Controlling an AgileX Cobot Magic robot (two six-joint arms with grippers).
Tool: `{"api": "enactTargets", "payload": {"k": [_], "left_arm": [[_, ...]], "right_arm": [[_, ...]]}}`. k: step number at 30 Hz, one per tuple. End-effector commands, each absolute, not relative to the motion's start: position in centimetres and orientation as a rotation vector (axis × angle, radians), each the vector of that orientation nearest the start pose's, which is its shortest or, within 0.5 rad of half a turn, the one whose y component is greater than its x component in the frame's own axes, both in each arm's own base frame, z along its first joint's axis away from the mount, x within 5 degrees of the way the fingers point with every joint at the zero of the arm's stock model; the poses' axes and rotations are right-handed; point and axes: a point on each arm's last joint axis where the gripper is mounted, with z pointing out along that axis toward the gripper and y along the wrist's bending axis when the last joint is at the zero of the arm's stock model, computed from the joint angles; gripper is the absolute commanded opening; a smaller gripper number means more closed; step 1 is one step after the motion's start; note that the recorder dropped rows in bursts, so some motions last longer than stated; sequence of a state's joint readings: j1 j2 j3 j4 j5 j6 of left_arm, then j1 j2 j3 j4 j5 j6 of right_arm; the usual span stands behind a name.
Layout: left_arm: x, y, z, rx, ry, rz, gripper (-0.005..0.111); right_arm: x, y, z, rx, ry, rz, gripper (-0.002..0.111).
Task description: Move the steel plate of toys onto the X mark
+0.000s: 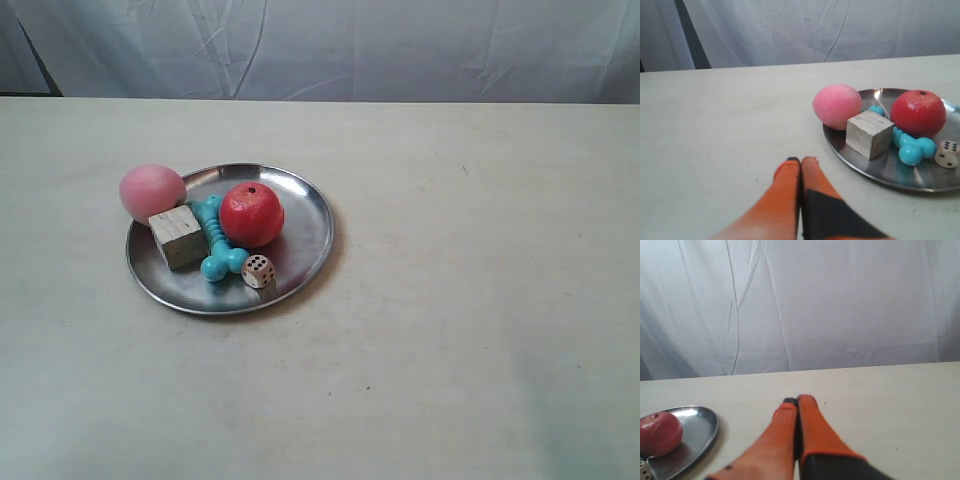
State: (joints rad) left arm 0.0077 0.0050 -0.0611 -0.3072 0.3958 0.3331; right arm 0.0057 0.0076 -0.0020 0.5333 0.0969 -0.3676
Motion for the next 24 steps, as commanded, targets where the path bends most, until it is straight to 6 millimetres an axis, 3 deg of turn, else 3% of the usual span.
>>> {"api": "enactTargets", "payload": {"k": [1,24], "left_arm": [[5.33,-0.70,18.52,0.070,1.811,-0.054,0.000],[5.41,-0.51,18.53,0.040,1.792,-0.045,0.000]], "right_arm": [[5.64,0.46,20.54,0.078,1.570,0.157,0.000],[5.64,0.47,20.52,0.078,1.572,0.158,0.000]]}}
